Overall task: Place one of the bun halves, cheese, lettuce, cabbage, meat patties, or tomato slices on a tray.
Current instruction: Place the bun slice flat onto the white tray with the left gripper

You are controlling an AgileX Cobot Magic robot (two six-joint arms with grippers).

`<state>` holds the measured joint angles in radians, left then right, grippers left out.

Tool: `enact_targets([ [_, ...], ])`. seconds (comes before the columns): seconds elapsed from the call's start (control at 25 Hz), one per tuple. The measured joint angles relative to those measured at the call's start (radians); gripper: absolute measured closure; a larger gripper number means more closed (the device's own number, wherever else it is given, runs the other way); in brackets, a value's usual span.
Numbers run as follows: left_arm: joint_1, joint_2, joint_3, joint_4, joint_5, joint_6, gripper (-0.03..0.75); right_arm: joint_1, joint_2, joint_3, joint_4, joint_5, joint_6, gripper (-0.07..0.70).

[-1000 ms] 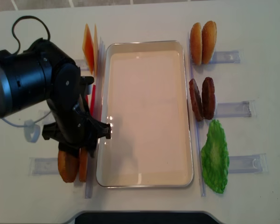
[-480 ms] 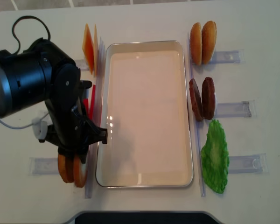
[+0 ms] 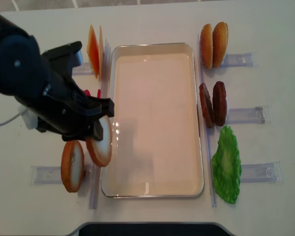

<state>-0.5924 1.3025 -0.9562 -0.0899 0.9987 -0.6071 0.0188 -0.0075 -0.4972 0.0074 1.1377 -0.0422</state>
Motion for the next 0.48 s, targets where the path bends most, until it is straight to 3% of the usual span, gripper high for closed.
enact_targets([
  [0.32, 0.000, -0.029, 0.121, -0.408, -0.288, 0.407, 0.578, 0.000, 0.000, 0.000, 0.000, 0.000, 0.000, 0.165],
  [0.48, 0.021, 0.006, 0.203, -0.615, -0.372, 0.645, 0.578, 0.000, 0.000, 0.000, 0.000, 0.000, 0.000, 0.165],
])
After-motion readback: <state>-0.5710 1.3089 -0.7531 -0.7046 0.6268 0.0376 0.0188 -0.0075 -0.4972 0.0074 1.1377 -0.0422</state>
